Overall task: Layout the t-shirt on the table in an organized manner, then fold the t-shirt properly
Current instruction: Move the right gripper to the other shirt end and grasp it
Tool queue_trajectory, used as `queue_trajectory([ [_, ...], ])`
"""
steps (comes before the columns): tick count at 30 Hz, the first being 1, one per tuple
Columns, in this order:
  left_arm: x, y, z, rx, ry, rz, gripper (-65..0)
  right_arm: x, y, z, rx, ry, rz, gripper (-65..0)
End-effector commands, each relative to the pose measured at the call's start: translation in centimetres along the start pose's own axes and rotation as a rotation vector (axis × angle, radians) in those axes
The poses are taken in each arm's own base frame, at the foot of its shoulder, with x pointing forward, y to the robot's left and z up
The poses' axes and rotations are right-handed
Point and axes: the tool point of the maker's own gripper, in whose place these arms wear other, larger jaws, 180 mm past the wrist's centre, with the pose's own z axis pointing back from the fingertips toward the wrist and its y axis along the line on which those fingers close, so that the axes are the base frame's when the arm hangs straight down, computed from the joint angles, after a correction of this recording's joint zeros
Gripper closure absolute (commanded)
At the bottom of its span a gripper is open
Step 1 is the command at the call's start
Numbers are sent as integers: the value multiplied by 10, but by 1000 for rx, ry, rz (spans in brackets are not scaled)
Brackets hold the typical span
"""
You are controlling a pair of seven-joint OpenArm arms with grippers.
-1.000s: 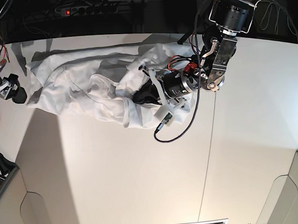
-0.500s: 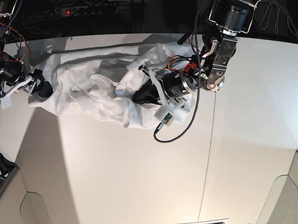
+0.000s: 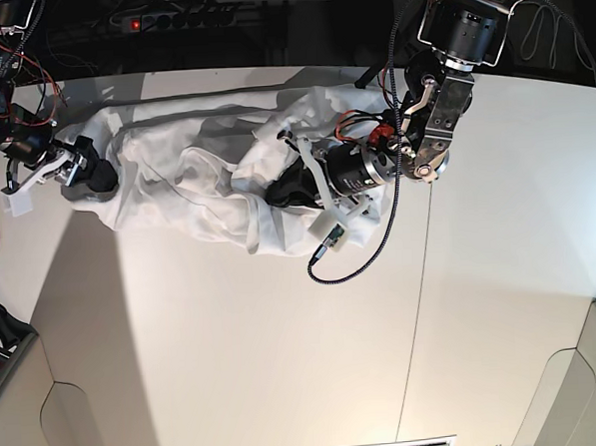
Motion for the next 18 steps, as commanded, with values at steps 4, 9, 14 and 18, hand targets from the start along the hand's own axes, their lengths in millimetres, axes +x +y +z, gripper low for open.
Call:
queue_trajectory([
  [4,11,5,0,12,-16,-17,0,-2,-2,3,-9,27,8,-445],
  [9,11,5,0,12,-16,-17,0,-5,6,3,34,45,-5,-445],
  [14,11,5,0,12,-16,-17,0,-9,9,0,41,64,5,-445],
  [18,11,5,0,12,-16,-17,0,-13,12,-3,48,81,13,-445],
])
